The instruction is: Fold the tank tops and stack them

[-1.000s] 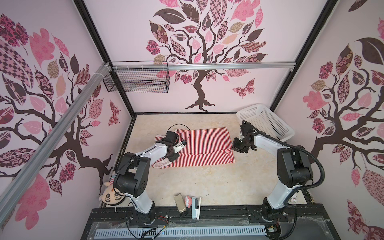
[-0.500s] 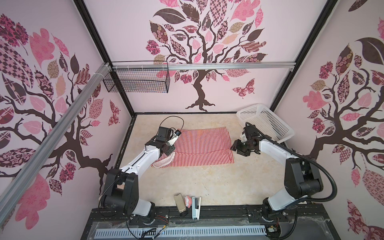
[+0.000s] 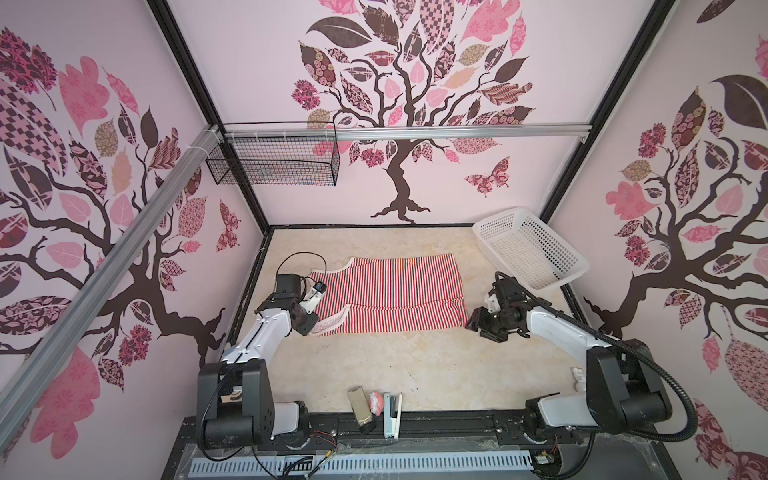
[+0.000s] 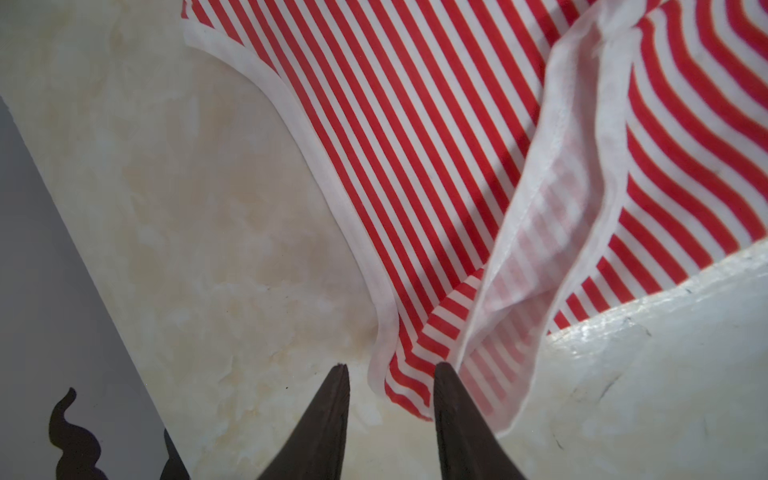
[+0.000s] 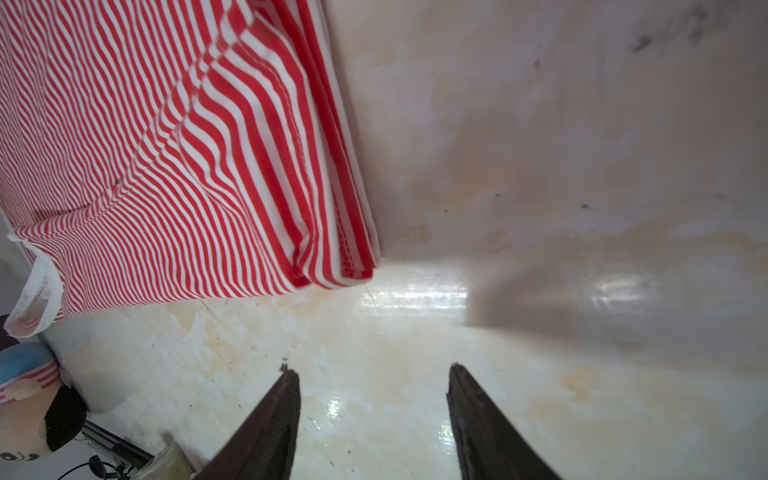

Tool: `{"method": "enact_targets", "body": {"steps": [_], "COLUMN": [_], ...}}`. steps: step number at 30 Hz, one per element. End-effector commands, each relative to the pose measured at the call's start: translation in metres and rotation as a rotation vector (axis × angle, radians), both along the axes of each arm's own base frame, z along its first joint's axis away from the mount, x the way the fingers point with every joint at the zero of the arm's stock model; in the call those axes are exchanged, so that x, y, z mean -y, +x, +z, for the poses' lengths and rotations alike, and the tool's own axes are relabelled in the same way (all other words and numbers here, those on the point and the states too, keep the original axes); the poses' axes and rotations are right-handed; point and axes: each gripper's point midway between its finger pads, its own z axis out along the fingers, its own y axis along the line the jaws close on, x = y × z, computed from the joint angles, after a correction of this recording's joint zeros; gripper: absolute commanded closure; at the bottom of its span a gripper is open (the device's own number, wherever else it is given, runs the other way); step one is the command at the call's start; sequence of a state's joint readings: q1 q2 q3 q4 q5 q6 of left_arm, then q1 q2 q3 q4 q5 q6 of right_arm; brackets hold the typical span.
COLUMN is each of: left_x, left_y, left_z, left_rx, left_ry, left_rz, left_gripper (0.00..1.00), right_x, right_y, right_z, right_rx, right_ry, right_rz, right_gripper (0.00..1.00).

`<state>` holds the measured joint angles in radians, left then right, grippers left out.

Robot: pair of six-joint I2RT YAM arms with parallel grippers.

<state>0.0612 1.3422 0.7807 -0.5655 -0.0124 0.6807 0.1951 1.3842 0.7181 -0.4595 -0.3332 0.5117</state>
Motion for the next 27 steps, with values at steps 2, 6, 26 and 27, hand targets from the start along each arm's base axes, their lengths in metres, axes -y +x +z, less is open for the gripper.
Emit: {"method": "enact_targets", "body": {"steps": [2, 6, 26, 27], "left_x": [0.008, 0.006, 0.005, 0.004], "left_y": [-0.005, -0.002, 0.01, 0.013], "left_z": [-0.005, -0.012, -0.014, -0.015], "left_rx": [-0.01, -0.042, -0.044, -0.043], "left_ry": [-0.04, -0.033, -0.029, -0.027], "left_rz": [-0.036, -0.031, -0.037, -0.034], "left_gripper": [0.62, 0.62, 1.0, 1.0], "right_x": [-0.003, -0.003, -0.003, -0.003], "right_y": [0.003, 0.004, 0.004, 0.004], "right_z": [0.01, 0.01, 0.005, 0.005], "right_rx": [0.036, 0.039, 0.027, 0.026], "right_ry": [0.017, 0.016, 0.013, 0.013], "right_rz": [0.01, 0.01, 0.004, 0.004], "right_gripper": [0.4, 0.4, 0.4, 0.39]}}
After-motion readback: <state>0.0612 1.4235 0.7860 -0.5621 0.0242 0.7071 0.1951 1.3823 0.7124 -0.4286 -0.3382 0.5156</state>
